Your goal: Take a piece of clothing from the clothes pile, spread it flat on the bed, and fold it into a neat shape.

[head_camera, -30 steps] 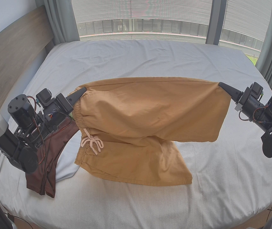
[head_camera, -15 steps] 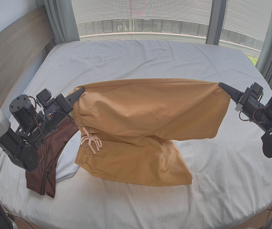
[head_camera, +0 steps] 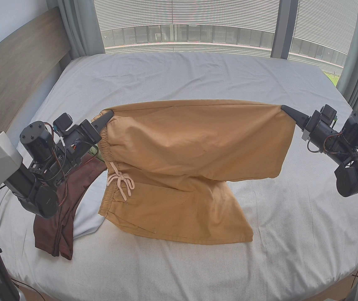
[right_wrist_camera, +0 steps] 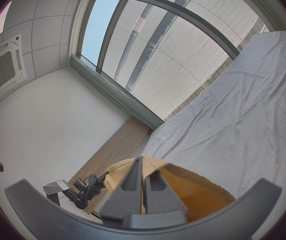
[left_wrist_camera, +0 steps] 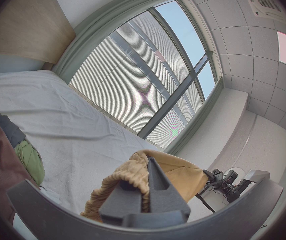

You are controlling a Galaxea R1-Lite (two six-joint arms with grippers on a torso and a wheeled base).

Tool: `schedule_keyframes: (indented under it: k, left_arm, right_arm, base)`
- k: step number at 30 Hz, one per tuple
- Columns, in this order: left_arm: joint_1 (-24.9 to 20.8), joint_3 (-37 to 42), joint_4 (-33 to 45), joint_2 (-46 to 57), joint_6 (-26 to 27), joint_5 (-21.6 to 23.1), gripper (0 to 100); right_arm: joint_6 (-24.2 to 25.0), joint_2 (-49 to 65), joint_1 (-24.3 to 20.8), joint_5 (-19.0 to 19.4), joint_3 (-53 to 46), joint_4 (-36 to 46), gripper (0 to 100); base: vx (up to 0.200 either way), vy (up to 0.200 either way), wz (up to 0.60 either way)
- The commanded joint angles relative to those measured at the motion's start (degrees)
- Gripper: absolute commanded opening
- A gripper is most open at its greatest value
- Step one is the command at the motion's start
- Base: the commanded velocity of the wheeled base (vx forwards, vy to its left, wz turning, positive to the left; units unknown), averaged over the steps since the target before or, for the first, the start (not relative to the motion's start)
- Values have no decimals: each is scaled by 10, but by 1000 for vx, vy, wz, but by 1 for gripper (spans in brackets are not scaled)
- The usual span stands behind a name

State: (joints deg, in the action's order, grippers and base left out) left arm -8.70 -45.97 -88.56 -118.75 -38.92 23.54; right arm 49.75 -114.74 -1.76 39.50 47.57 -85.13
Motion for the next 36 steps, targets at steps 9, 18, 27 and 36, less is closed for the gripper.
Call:
schedule_keyframes:
  k: [9,18,27,36]
  left_arm:
    - [-4,-94,1,-88,2,-36,0]
    - [-3,-176,1,-154,0,-61,0]
    - [-2,-265,8,-207,-3,-70,0]
    - [0,-324,29,-245,-4,-76,0]
  right_arm:
    - [0,-110,7,1,134,52,0]
    - [0,-180,8,1,220,77,0]
    - [0,-262,8,1,329,101,0]
    - [0,-311,6,1,424,139,0]
  base:
    - [0,0,0]
    - [0,0,0]
    - [0,0,0]
    - [0,0,0]
